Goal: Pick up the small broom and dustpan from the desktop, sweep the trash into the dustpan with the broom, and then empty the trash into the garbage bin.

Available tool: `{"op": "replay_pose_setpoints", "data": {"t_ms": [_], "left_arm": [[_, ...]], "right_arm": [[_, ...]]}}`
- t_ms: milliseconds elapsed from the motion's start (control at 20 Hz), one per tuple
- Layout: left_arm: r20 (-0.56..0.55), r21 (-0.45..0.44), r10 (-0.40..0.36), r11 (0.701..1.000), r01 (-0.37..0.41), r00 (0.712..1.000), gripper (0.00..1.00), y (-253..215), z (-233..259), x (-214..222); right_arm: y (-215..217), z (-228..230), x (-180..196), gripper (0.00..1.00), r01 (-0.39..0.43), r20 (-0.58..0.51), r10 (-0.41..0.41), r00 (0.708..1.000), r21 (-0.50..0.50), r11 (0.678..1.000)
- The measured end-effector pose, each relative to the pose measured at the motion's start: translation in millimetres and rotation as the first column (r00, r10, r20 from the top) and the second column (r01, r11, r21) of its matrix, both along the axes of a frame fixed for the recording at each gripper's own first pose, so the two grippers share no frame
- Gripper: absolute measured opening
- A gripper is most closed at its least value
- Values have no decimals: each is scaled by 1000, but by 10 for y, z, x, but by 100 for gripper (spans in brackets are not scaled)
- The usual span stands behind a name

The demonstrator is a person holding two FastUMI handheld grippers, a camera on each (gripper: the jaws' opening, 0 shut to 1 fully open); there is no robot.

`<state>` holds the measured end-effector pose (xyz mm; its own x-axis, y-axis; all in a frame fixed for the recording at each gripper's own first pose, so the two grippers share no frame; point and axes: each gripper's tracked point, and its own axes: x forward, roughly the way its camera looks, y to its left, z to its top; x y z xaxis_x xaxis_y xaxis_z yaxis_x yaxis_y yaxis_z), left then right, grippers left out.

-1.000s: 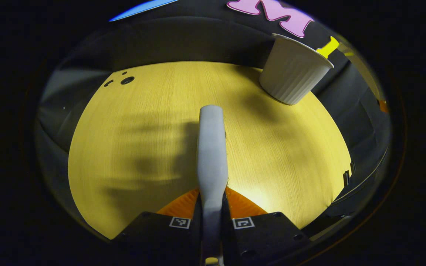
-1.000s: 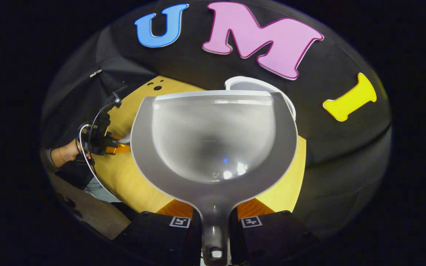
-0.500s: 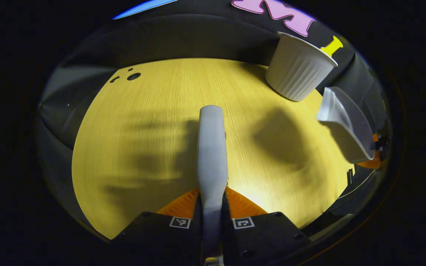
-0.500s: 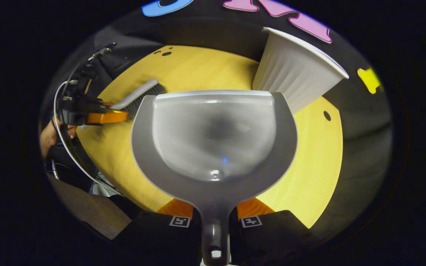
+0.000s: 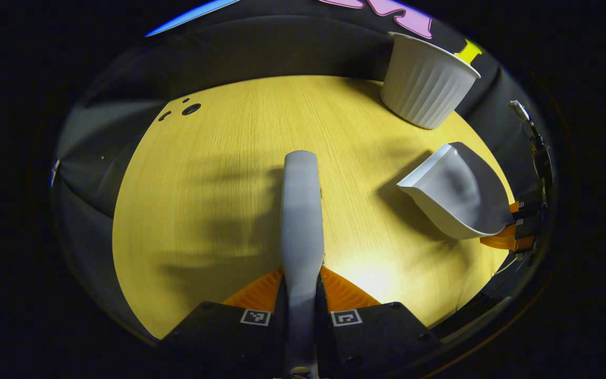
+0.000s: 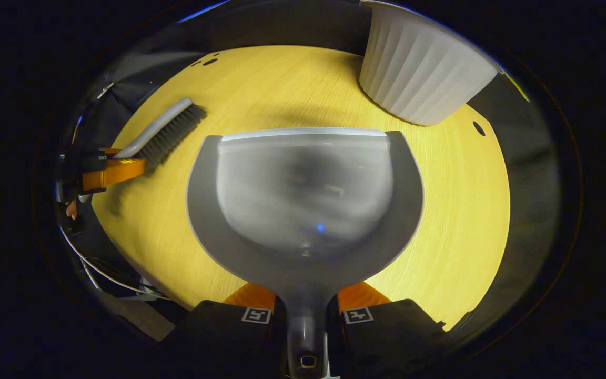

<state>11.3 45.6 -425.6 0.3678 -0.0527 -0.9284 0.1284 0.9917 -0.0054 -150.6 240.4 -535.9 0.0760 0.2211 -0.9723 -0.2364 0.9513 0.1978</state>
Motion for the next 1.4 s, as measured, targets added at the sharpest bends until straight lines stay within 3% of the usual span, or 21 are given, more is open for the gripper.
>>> {"op": "replay_pose_setpoints", "data": {"t_ms": [150,200,300,500,550,650,800,950,1000,1050,1100,1150,1200,1300,1400], "left_arm": [[-4,27,-9,1000,9,1000,31,7,17,6],[-8,39,-14,999,15,1000,31,28,7,-2],[-1,41,-25,999,25,1000,30,25,12,3],[25,54,-67,996,66,997,47,-8,88,70],[24,55,-74,996,72,997,57,-14,94,57],[21,56,-78,995,77,997,65,-42,102,31],[39,61,-89,994,87,995,69,-19,133,62],[67,92,-107,991,100,992,73,32,236,79],[83,98,-109,990,101,991,74,39,288,87],[100,98,-109,990,100,989,76,41,351,86],[116,96,-106,991,95,988,76,54,433,81],[139,89,-102,992,90,985,76,50,528,91],[174,78,-98,993,85,980,77,30,634,131],[274,18,-107,994,106,956,78,-124,907,229],[384,-17,-118,991,135,916,77,-246,1244,353]], "right_arm": [[14,-90,-36,35,-13,-13,13,1000,-2,1000],[30,-103,-55,40,-11,-19,11,1000,8,1000],[88,-100,-112,36,-5,-40,5,999,19,1000],[96,-70,-115,37,0,-34,0,999,18,1000],[94,-59,-159,34,4,-37,-3,999,20,1000],[78,-9,-136,49,18,-33,-17,999,32,999],[66,79,-126,47,29,-25,-28,999,38,999],[58,328,-83,72,61,13,-62,998,58,996],[43,411,-54,73,71,37,-74,997,61,996],[26,513,-16,83,79,64,-83,995,66,995],[18,606,13,77,89,90,-95,991,70,994],[10,705,66,82,97,121,-106,987,77,992],[-7,812,129,91,102,161,-114,980,79,992],[-30,1037,293,94,106,263,-125,957,85,991],[-23,1318,467,96,111,381,-145,913,111,988]]}}
